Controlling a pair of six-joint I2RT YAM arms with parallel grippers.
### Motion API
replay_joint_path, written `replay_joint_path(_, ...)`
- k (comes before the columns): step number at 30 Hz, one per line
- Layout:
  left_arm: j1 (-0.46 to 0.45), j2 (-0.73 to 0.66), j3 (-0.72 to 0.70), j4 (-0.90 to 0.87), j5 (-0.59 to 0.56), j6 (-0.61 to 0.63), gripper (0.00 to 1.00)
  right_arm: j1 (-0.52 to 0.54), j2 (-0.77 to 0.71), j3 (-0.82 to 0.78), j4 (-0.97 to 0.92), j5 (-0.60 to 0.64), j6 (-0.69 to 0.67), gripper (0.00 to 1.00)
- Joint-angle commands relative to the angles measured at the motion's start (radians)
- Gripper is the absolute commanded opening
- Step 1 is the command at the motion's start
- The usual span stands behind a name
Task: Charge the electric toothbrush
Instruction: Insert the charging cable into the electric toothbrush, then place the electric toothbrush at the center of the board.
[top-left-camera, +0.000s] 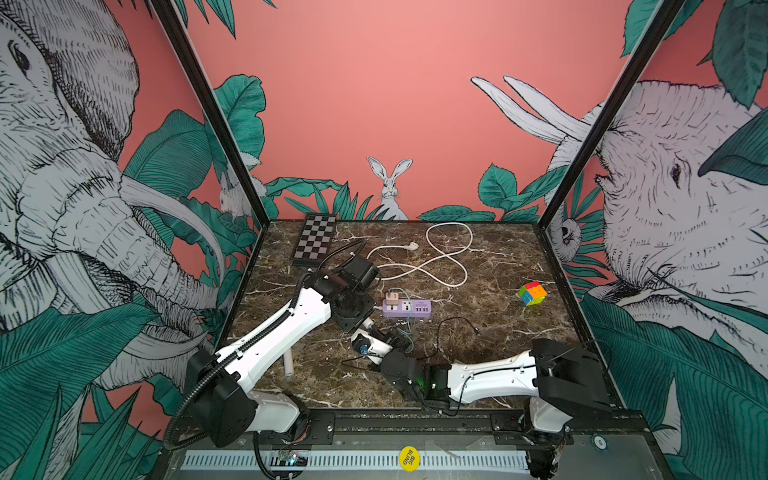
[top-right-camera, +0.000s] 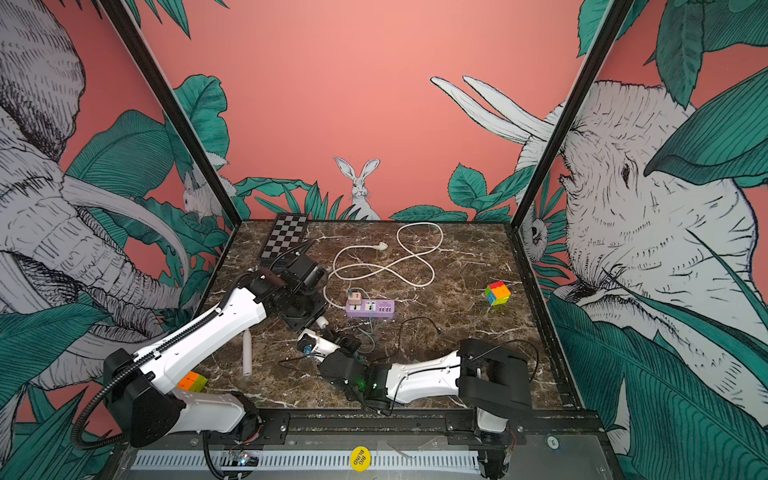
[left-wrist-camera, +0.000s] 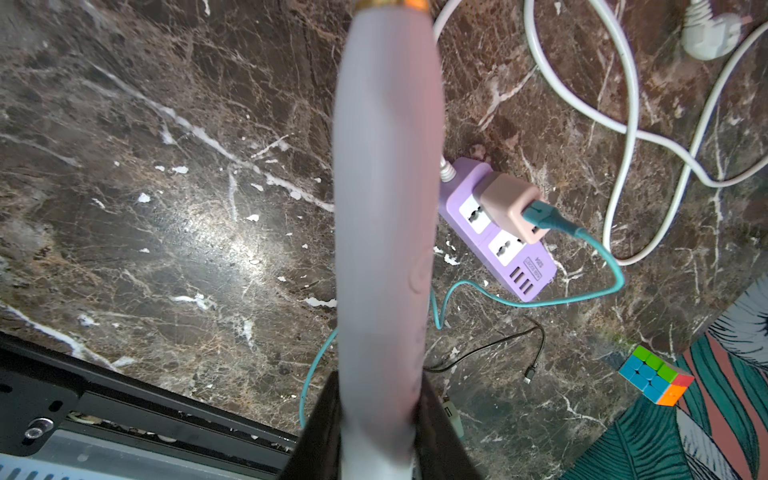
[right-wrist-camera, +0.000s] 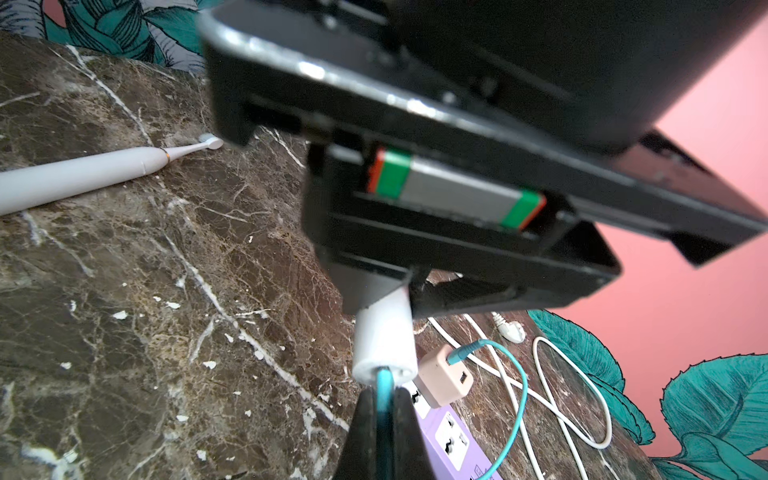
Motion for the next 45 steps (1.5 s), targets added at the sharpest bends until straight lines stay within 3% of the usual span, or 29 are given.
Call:
replay_joint_path(1, -0.069, -0.039, -0.001, -0.144, 0.236, -0.014, 0.0, -0.056, -0.004, 0.057, 0.165, 0.0, 0.005, 0.0)
replay_joint_path(10, -0.053, -0.04, -0.025, -0.159, 0.202, -0.007, 0.0, -0.049, -0.066, 0.0, 0.094, -0.056, 0.019, 0.02)
replay_joint_path(18, 0.078, 0.027, 0.006, -0.209, 0.181, 0.061, 0.0, 0.014, -0.147, -0.066, 0.078, -0.082, 0.027, 0.42)
replay_joint_path(28, 0.198, 0.121, 0.029, -0.215, 0.088, 0.172, 0.0, 0.057, -0.367, -0.151, -0.031, -0.026, 0.047, 0.62)
replay_joint_path(39, 0.276, 0.206, -0.015, -0.066, -0.205, 0.471, 0.0, 0.056, -0.443, -0.203, -0.117, -0.02, 0.075, 0.71)
replay_joint_path(45, 0.278, 0.245, -0.088, 0.075, -0.229, 0.559, 0.0, 0.054, -0.422, -0.201, -0.144, -0.043, 0.102, 0.73)
